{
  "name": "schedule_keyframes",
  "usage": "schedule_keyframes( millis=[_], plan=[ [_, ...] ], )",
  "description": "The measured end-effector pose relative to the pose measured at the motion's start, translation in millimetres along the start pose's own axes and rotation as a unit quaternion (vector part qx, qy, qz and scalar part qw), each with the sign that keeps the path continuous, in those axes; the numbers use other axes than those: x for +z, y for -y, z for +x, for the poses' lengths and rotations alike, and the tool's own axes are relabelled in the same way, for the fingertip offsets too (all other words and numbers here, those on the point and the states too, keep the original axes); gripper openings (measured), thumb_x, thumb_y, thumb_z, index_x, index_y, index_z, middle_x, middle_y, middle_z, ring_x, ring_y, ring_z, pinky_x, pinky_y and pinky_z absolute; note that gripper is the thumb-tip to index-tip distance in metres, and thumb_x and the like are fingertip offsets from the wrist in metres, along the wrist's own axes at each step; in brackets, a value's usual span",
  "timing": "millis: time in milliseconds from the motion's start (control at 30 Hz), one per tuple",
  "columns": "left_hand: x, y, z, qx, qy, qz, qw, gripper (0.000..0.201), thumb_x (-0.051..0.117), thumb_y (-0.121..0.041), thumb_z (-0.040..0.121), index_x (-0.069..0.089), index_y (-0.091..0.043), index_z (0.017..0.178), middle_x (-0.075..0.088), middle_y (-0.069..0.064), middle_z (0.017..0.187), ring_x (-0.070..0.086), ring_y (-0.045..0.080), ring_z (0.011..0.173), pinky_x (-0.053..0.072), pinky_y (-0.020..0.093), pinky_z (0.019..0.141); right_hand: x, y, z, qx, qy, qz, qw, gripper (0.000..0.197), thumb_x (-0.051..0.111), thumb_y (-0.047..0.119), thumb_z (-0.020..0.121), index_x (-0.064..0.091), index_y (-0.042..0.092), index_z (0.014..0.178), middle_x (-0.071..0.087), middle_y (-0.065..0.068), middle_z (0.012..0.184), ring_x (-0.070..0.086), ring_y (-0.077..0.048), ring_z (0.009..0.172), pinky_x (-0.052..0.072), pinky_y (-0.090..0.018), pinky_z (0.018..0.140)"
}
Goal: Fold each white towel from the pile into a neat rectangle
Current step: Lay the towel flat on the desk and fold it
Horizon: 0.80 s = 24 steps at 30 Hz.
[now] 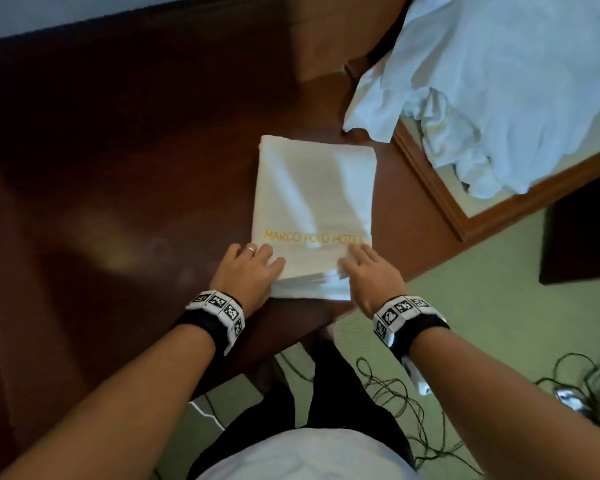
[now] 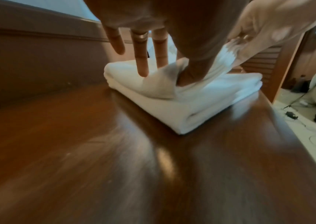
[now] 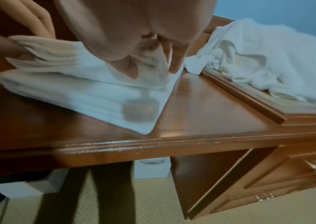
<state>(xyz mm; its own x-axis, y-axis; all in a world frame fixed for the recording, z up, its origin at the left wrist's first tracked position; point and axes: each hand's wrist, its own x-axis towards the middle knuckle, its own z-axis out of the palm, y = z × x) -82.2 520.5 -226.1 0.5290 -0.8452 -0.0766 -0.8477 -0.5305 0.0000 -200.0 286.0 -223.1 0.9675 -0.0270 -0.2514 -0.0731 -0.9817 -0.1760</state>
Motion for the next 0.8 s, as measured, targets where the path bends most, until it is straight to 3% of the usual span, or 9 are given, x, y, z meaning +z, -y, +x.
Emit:
schedule_keyframes(
  millis=[67,133,333,433,533,633,700,733,800],
  plan=[
    [-3,-7,5,0.012,-0.038,-0.012,0.999,0.017,0.067,-0.013,0.064,0.066,-0.018,0.081,0.059,0.007,0.085,0.055,0.030,0.072,0.042,0.041,0.074,-4,-7,-7,0.041,-0.057,0.012,0.997,0.037,0.070,-0.001,0.059,0.061,0.009,0.093,0.061,-0.013,0.103,0.059,-0.037,0.094,0.056,-0.042,0.066],
    [-2,-11,1,0.016,-0.066,-0.041,0.997,0.012,0.064,-0.013,0.066,0.066,-0.017,0.077,0.057,0.006,0.082,0.054,0.029,0.070,0.042,0.040,0.070,-1,-7,-15,0.056,-0.084,0.007,0.995,0.036,0.069,0.002,0.060,0.059,0.009,0.094,0.058,-0.011,0.098,0.055,-0.034,0.086,0.052,-0.040,0.063],
    [22,-8,-23,0.003,0.009,-0.078,0.997,0.042,0.080,-0.022,0.064,0.064,-0.019,0.103,0.055,0.008,0.100,0.055,0.033,0.082,0.045,0.039,0.061,23,-8,-32,0.044,-0.029,-0.019,0.998,0.034,0.070,0.008,0.066,0.058,0.015,0.097,0.056,-0.007,0.099,0.055,-0.031,0.088,0.051,-0.038,0.068],
    [17,-11,-19,-0.013,-0.031,-0.114,0.993,0.027,0.076,-0.014,0.072,0.063,-0.015,0.095,0.054,0.011,0.094,0.053,0.033,0.078,0.047,0.040,0.058,14,-7,-28,0.049,-0.077,0.016,0.996,0.026,0.060,0.013,0.069,0.059,0.011,0.094,0.058,-0.010,0.093,0.054,-0.033,0.082,0.049,-0.040,0.065],
    [13,-12,-24,-0.022,-0.071,-0.158,0.985,0.018,0.070,-0.018,0.079,0.063,-0.013,0.096,0.053,0.009,0.095,0.051,0.031,0.080,0.047,0.039,0.061,12,-14,-32,0.027,-0.110,0.024,0.993,0.024,0.051,0.020,0.074,0.063,0.010,0.092,0.061,-0.008,0.090,0.054,-0.030,0.079,0.048,-0.038,0.063],
    [19,-17,-35,-0.011,-0.024,-0.149,0.988,0.032,0.079,-0.021,0.073,0.061,-0.014,0.098,0.052,0.009,0.099,0.052,0.031,0.081,0.049,0.038,0.059,23,-23,-45,-0.025,-0.040,-0.022,0.999,0.027,0.053,0.024,0.078,0.064,0.012,0.099,0.063,-0.008,0.101,0.059,-0.029,0.090,0.053,-0.040,0.069],
    [22,-21,-37,-0.019,0.031,-0.149,0.988,0.048,0.086,-0.033,0.068,0.058,-0.017,0.104,0.050,0.008,0.104,0.052,0.031,0.083,0.050,0.039,0.060,25,-23,-48,-0.017,0.010,-0.039,0.999,0.031,0.061,0.027,0.078,0.063,0.014,0.106,0.060,-0.008,0.109,0.058,-0.028,0.099,0.053,-0.040,0.076],
    [21,-22,-35,-0.026,0.050,-0.148,0.987,0.055,0.088,-0.036,0.065,0.057,-0.018,0.105,0.049,0.008,0.104,0.052,0.031,0.084,0.050,0.039,0.060,25,-21,-47,-0.011,0.018,-0.045,0.999,0.033,0.065,0.028,0.078,0.061,0.015,0.108,0.059,-0.007,0.110,0.057,-0.028,0.100,0.053,-0.040,0.077],
    [20,-25,-27,-0.035,0.060,-0.127,0.990,0.053,0.089,-0.028,0.060,0.056,-0.016,0.101,0.050,0.009,0.098,0.052,0.032,0.080,0.047,0.040,0.057,22,-17,-43,-0.007,0.005,-0.060,0.998,0.030,0.068,0.022,0.077,0.059,0.014,0.104,0.057,-0.007,0.104,0.055,-0.028,0.093,0.050,-0.039,0.074]
  ],
)
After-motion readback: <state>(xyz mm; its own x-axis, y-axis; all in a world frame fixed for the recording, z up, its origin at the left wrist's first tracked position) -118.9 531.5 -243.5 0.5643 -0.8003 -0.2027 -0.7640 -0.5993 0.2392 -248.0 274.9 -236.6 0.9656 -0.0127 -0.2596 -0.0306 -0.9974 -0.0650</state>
